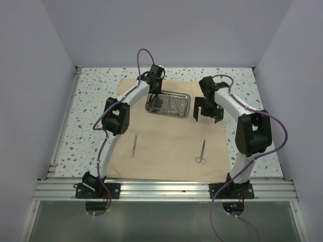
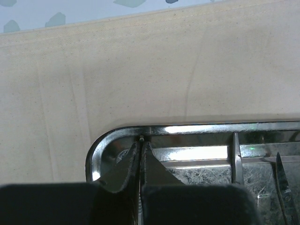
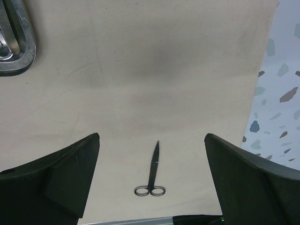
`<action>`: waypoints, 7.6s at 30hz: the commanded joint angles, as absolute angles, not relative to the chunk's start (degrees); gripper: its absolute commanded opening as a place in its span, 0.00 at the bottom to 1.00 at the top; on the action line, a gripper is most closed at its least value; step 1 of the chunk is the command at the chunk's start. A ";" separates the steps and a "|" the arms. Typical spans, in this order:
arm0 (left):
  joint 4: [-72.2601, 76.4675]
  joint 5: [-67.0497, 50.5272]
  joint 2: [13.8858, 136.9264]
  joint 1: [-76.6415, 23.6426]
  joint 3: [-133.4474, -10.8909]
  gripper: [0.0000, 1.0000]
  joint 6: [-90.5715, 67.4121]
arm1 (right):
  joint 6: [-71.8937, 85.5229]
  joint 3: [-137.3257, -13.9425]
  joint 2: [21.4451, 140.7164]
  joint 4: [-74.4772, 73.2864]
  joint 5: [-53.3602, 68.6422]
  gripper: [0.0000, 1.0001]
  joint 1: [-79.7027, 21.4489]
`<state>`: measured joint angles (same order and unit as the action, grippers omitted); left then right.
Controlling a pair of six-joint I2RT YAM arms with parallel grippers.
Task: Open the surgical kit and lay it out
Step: Pick up the medical item from the container, then place the medical item in the surgical kit, then pick up the medical item from the container, then place the medical item in the surgical kit, then pick up the medical item from the container.
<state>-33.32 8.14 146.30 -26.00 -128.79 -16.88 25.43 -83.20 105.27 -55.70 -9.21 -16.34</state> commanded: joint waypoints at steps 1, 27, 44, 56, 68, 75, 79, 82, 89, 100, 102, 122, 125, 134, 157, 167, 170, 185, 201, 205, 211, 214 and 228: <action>-36.39 7.48 148.46 -26.01 -126.74 0.00 -16.44 | 25.05 -83.32 103.62 -55.20 -7.82 0.98 -16.35; -33.41 6.59 115.95 -26.54 -100.85 0.00 -21.35 | 26.37 -80.68 97.39 -53.79 -5.45 0.98 -16.44; -26.72 10.63 87.63 -37.18 -51.68 0.07 -34.80 | 27.07 -74.45 92.63 -51.95 -2.82 0.98 -16.43; -30.06 16.78 89.37 -36.83 -65.19 0.74 -30.07 | 27.25 -75.32 94.48 -52.64 -2.99 0.98 -16.96; -36.20 12.05 129.17 -28.92 -115.28 0.54 -16.44 | 28.04 -76.20 94.57 -53.96 -4.74 0.98 -16.79; -35.78 8.88 141.76 -26.02 -131.57 0.53 -15.38 | 26.54 -79.45 97.29 -55.72 -8.26 0.98 -16.79; -35.25 6.69 143.52 -25.49 -131.84 0.49 -15.29 | 25.76 -81.56 100.28 -56.68 -9.23 0.98 -16.70; -34.81 4.66 143.35 -25.58 -130.61 0.45 -15.64 | 25.14 -83.23 102.56 -57.13 -8.97 0.98 -16.61; -33.13 5.62 140.54 -26.80 -124.89 0.44 -15.12 | 24.96 -84.81 105.12 -57.13 -8.53 0.98 -16.61; -42.10 11.69 149.32 -26.81 -130.79 0.32 -16.52 | 24.96 -83.50 103.89 -56.52 -8.35 0.98 -16.00; -43.33 12.04 150.03 -26.63 -130.52 0.28 -16.52 | 24.96 -83.41 103.62 -56.51 -8.26 0.98 -15.82; -41.05 0.45 146.96 -26.19 -124.72 0.00 -16.17 | 26.01 -80.07 100.81 -54.32 -6.59 0.98 -15.65; -39.99 -4.12 143.45 -25.58 -126.12 0.00 -16.61 | 26.37 -79.19 99.93 -53.88 -5.89 0.98 -15.65; -39.29 -6.68 132.46 -24.52 -126.83 0.00 -18.11 | 27.07 -77.43 97.47 -52.91 -4.57 0.98 -15.73; -28.39 -2.81 86.75 -28.91 -54.94 0.00 -28.03 | 27.86 -77.61 93.08 -53.00 -2.90 0.98 -15.82; -33.31 -0.97 92.79 -29.71 -67.19 0.59 -26.73 | 27.95 -74.80 91.93 -52.91 -3.07 0.98 -15.82; -34.10 -0.18 100.07 -29.62 -77.73 0.57 -24.27 | 27.95 -74.71 91.41 -53.26 -3.51 0.98 -15.82; -36.48 -1.58 141.32 -29.62 -129.37 0.44 -20.48 | 28.65 -74.62 91.94 -56.07 -7.47 0.98 -15.82; -29.17 -2.31 146.69 -30.23 -130.96 0.45 -20.31 | 26.19 -74.44 93.42 -57.13 -10.81 0.98 -15.73; -31.64 4.65 148.26 -32.34 -131.13 0.44 -16.62 | 25.58 -74.62 93.87 -56.87 -10.46 0.99 -15.64; -34.36 10.81 150.82 -34.01 -130.17 0.37 -12.40 | 24.96 -73.39 92.90 -56.25 -10.55 0.98 -15.47; -36.03 12.91 151.52 -34.01 -129.64 0.26 -10.99 | 24.87 -72.34 92.11 -55.81 -10.46 0.98 -15.12; -43.59 11.79 156.71 -31.03 -129.64 0.11 -11.16 | 25.22 -70.14 90.53 -54.40 -9.05 0.98 -14.68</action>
